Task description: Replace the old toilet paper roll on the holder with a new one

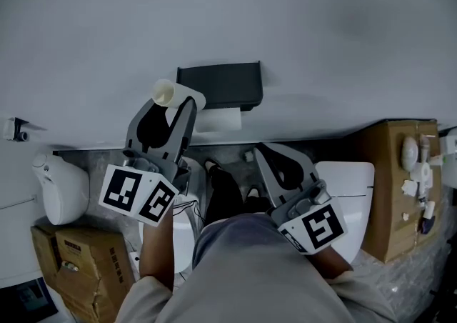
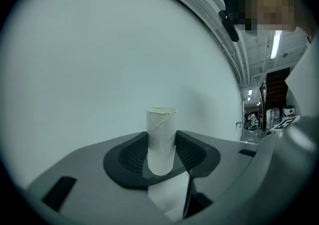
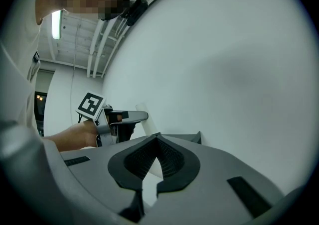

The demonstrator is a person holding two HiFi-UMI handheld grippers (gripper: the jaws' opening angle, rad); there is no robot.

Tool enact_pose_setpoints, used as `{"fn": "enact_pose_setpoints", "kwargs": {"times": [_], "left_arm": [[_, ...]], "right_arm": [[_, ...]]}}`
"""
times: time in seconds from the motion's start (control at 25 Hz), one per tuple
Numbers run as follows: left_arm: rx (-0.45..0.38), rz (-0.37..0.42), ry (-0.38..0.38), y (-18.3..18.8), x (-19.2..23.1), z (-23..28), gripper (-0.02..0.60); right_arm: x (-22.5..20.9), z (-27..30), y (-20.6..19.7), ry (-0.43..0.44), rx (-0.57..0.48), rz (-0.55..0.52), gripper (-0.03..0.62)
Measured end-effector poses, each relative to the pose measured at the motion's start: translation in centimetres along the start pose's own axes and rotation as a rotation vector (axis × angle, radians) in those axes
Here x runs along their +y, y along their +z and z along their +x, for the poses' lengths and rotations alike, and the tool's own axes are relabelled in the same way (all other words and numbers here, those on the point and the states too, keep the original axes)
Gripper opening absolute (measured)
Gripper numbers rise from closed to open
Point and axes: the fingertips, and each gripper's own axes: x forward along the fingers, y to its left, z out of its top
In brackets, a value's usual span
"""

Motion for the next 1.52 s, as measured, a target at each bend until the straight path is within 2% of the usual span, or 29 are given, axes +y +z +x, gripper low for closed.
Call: {"fn": "enact_pose_setpoints", "kwargs": {"times": [0.16, 0.48, 0.88, 1.2, 1.4, 1.52], "left_arm": [[0.058, 0.056, 0.004, -0.3, 1.5, 2.0, 0.169], [0.134, 0.099, -0.021, -1.8, 2.4, 4.5, 0.169], [0.108, 0.059, 0.002, -1.6, 2.6, 4.8, 0.169], [0.109, 0.038, 0.016, -1.5, 2.8, 4.6, 0.17], [0.082, 0.021, -0.005, -1.1, 2.5, 4.5, 0.219], [0.072, 0.007, -0.011, -1.2, 2.4, 4.4, 0.219]], "right_arm": [[-1.4, -0.6, 0.2, -0.033, 0.001, 0.013, 0.017], [-4.9, -2.4, 1.7, -0.097, -0.008, 0.02, 0.017], [-8.0, -3.4, 3.1, -0.151, -0.006, 0.027, 0.017], [-8.4, -3.2, 2.8, -0.149, -0.001, 0.039, 0.017], [-8.4, -3.1, 2.7, -0.144, -0.003, 0.048, 0.017], [-8.2, -3.2, 2.7, -0.142, 0.0, 0.053, 0.017]]}}
